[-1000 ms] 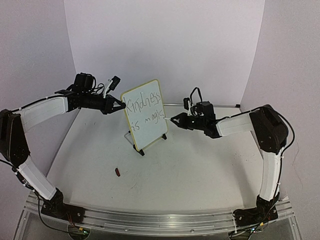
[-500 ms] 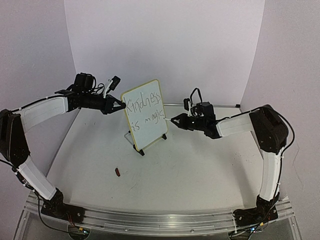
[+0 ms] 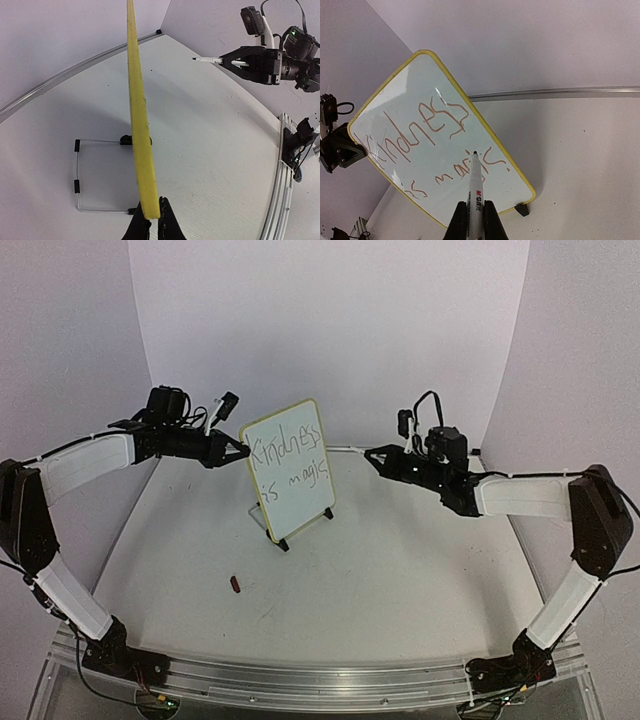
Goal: Write a sentence on the whiteboard
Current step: Write on the whiteboard with the whiteboard marker without the cap, then adjust the pen cap at the center of the board.
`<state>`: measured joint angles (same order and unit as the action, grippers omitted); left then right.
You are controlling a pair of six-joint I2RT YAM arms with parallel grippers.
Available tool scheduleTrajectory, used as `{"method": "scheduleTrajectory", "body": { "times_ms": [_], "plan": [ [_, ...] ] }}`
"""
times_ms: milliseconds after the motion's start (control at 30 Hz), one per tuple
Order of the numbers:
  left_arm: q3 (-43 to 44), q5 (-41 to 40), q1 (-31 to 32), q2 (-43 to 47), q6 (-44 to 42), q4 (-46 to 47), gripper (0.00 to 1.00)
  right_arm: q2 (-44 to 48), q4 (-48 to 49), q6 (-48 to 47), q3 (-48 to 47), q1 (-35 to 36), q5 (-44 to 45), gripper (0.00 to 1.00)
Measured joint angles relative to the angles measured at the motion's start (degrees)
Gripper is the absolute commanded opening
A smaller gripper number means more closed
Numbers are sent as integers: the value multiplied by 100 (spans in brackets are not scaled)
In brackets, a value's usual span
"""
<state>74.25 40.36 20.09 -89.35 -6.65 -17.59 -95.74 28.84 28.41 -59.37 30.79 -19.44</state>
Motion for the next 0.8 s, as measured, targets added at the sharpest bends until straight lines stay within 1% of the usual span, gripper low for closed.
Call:
{"method": "scheduleTrajectory", "body": {
  "times_ms": [333,567,633,800],
  "plan": [
    [-200,0,-53,277,119,-100,0,604,-447,-215,404,0,497,0],
    [-240,-2,-81,360,130,-191,1,933,-723,-286,480,0,679,0],
    [-240,-1,-92,360,142,-201,7,1016,-760,-292,480,0,710,0],
    [-240,-12,-95,360,261,-303,35,1216,-1007,-302,480,0,715,0]
  ]
}}
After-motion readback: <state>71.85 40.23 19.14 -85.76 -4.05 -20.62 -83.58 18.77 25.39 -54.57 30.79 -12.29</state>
